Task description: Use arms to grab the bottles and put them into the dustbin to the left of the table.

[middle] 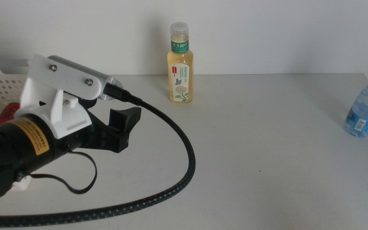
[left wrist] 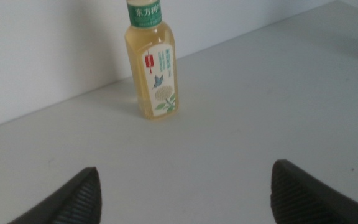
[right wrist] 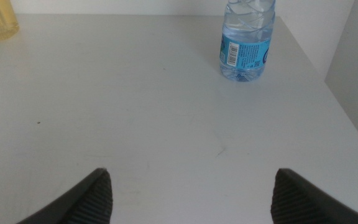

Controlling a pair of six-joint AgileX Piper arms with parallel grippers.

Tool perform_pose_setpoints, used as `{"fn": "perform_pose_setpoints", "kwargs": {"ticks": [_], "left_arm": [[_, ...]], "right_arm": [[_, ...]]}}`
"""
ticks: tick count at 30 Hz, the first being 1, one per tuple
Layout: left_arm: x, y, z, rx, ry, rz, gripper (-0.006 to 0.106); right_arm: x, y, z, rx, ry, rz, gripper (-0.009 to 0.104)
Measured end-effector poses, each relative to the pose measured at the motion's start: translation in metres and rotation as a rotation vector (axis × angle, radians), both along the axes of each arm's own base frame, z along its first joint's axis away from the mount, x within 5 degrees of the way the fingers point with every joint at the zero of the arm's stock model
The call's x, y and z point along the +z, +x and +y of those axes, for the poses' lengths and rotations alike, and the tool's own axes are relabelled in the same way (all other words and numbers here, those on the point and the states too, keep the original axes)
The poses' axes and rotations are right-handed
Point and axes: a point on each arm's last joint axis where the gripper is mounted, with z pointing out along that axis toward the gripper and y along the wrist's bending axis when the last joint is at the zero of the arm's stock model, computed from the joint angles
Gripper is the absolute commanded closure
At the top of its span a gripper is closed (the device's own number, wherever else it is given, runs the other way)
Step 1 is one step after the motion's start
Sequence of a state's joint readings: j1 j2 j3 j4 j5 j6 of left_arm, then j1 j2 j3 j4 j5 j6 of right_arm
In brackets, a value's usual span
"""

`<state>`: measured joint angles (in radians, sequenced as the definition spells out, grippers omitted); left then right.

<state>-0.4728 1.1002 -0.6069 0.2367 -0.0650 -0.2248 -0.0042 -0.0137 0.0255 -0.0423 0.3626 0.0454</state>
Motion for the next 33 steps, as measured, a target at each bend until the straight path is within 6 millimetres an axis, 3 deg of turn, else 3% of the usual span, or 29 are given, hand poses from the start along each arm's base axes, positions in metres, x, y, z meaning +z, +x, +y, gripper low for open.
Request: {"fn": "perform_pose_setpoints", "kwargs": {"ticks": [4,9,18,23,33], "left_arm": [[-0.001,0.008,-0.007,-0.024,-0.041,-0.054,0.007],[-0.022,0.031,-0.021,-0.046,-0.045,-0.032,0.007],[-0.048,0.107,-0.057,-0.022,-0.058,0.03,0.007],[-0.064,0.146,-0.068,0.0,-0.089,0.013,0.007],[-0.1,0.17,-0.071,0.076,-0.189,-0.05,0.007]], "right_arm": [[0.0,0.0,0.0,0.0,0.0,0.0,0.03],[0.0,0.0,0.0,0.0,0.0,0.0,0.03],[0.0,0.0,0.0,0.0,0.0,0.0,0.03],[0.0,0.0,0.0,0.0,0.0,0.0,0.03],[0.0,0.0,0.0,0.0,0.0,0.0,0.03]]}}
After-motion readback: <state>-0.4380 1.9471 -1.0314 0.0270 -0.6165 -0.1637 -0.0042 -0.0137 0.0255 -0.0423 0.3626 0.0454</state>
